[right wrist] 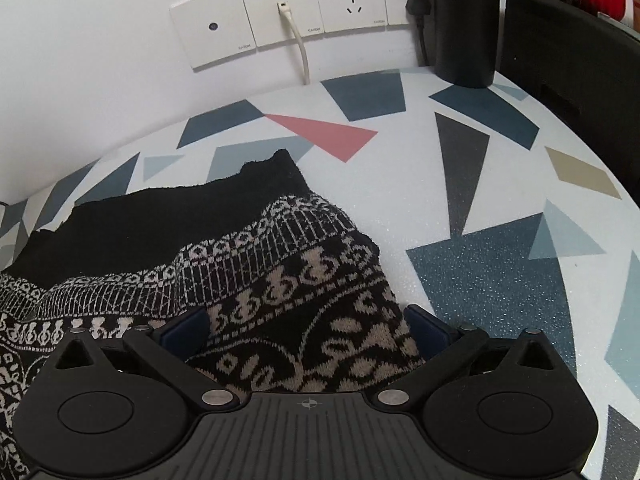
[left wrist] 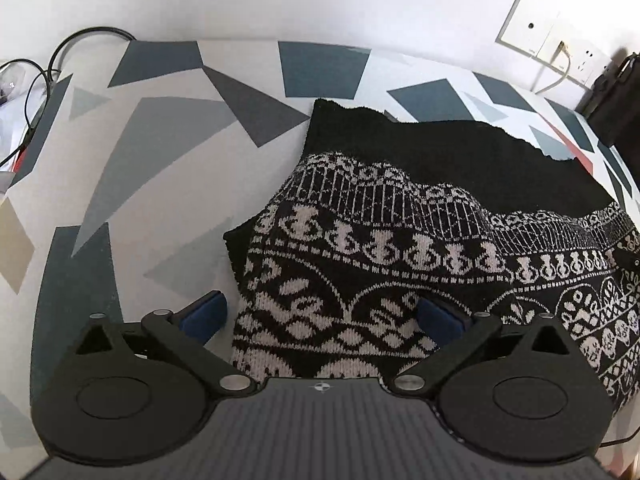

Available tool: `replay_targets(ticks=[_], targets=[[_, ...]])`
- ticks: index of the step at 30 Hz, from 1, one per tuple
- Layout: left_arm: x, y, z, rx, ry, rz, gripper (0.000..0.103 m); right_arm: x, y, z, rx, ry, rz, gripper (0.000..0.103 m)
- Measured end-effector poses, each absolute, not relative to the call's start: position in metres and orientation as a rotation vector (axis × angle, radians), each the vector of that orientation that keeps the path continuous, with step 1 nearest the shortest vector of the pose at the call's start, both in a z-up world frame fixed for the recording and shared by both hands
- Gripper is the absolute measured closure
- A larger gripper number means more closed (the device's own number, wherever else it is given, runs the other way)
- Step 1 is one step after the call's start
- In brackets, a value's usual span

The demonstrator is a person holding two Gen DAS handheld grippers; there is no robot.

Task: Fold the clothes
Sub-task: 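Move both open grippers to the folded edge of the sweater, then slide both grippers under the folded sweater edge and close them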

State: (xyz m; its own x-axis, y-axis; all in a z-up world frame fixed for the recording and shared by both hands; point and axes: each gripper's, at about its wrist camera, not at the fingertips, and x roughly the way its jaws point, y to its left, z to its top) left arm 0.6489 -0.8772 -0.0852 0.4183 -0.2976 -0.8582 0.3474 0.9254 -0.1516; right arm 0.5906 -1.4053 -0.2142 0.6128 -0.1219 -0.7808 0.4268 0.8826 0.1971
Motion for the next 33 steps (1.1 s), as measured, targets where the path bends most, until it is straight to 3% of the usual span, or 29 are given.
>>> replay_targets(ticks=[8,21,33], targets=[[0.639,-0.878,-0.088,0.031,0.996,-0.374,0.0,0.597,-1.398,-0.217,0.319,0.858,-0.346,0.001],[0.646,-0.864,-0.085,0.056,1.063,-0.439,0.0,0.591,-1.411,-0.216,0.331,0.847,-0.258,0.001],[0.644,-0.898,-0.083,0.011,1.062,-0.509,0.002,0.603,-1.391,-0.213,0.373,0.83,-0.098,0.001]])
